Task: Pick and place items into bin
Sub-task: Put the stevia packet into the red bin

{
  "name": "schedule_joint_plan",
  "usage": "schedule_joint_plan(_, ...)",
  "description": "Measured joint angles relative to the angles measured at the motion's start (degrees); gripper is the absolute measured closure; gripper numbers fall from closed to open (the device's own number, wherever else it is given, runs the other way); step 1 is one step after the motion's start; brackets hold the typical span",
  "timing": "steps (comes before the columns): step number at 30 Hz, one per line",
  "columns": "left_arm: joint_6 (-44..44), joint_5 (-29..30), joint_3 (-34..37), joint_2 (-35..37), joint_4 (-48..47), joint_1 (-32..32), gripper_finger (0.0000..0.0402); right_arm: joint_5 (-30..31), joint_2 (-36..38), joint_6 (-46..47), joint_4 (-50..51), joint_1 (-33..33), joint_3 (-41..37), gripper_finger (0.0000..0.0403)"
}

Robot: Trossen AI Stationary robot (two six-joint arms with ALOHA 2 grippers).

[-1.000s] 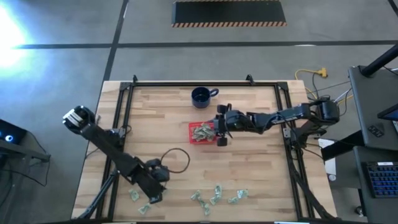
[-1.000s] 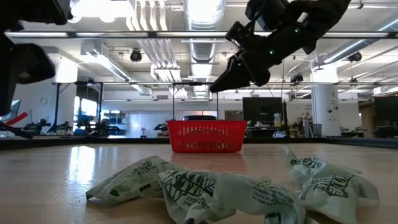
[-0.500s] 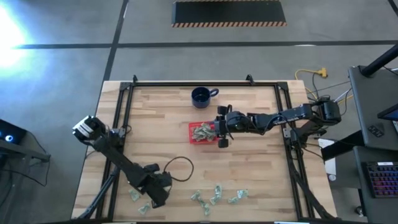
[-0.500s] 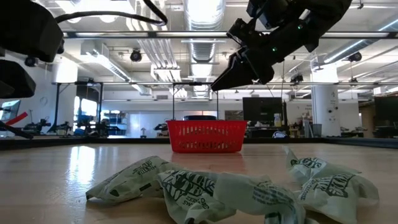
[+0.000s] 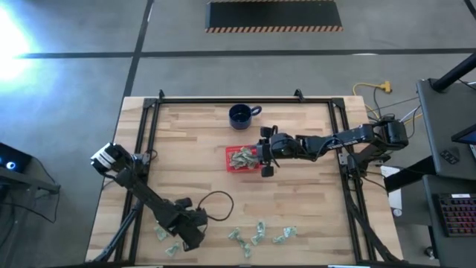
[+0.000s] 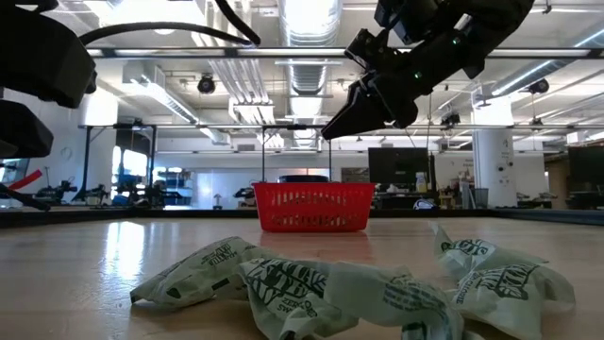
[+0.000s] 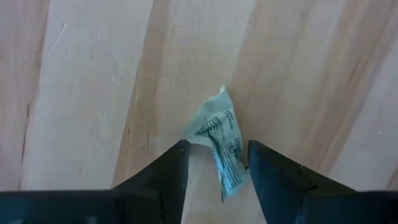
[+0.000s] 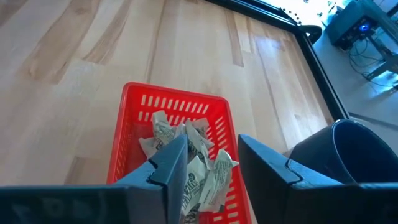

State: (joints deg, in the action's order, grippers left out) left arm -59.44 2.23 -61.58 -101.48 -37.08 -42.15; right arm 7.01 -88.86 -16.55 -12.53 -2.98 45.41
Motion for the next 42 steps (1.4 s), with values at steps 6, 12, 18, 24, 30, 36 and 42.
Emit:
schedule_joint_plan(6, 1.31, 0.31, 0.02, -0.04, -1.5, 0.04, 0.0324, 0.0, -0.02, -0.06, 0.02, 0.0, 0.0, 0.0276)
schedule_joint_plan(12, 6.93, 3.2, 0.07, 0.71, -2.67, 0.47, 0.0395, 0.0, 0.0, -0.05, 0.1, 0.02, 0.0, 0.0277)
schedule_joint_plan(18, 14.97, 19.01, 0.09, 4.28, -6.3, 3.76, 0.0387, 0.0, 0.15, 0.02, 0.43, 0.39, 0.0, 0.0282)
schedule_joint_plan(24, 27.9, 42.99, 0.09, 9.1, -5.73, 9.57, 0.0386, 0.01, 3.74, 3.36, 8.7, 2.29, 0.11, 0.0283)
schedule_joint_plan(30, 46.59, 51.39, 0.12, 11.89, 1.28, 18.26, 0.0386, 0.07, 11.2, 11.79, 22.14, 6.31, 0.11, 0.0291)
schedule_joint_plan(36, 68.8, 43.69, 1.33, 11.24, 18.0, 27.64, 0.0386, 0.47, 18.12, 20.16, 30.34, 12.59, -0.05, 0.0298)
schedule_joint_plan(42, 79.72, 30.04, 2.94, 10.07, 31.39, 35.94, 0.0386, 0.5, 21.28, 26.33, 34.28, 19.5, -0.24, 0.0301)
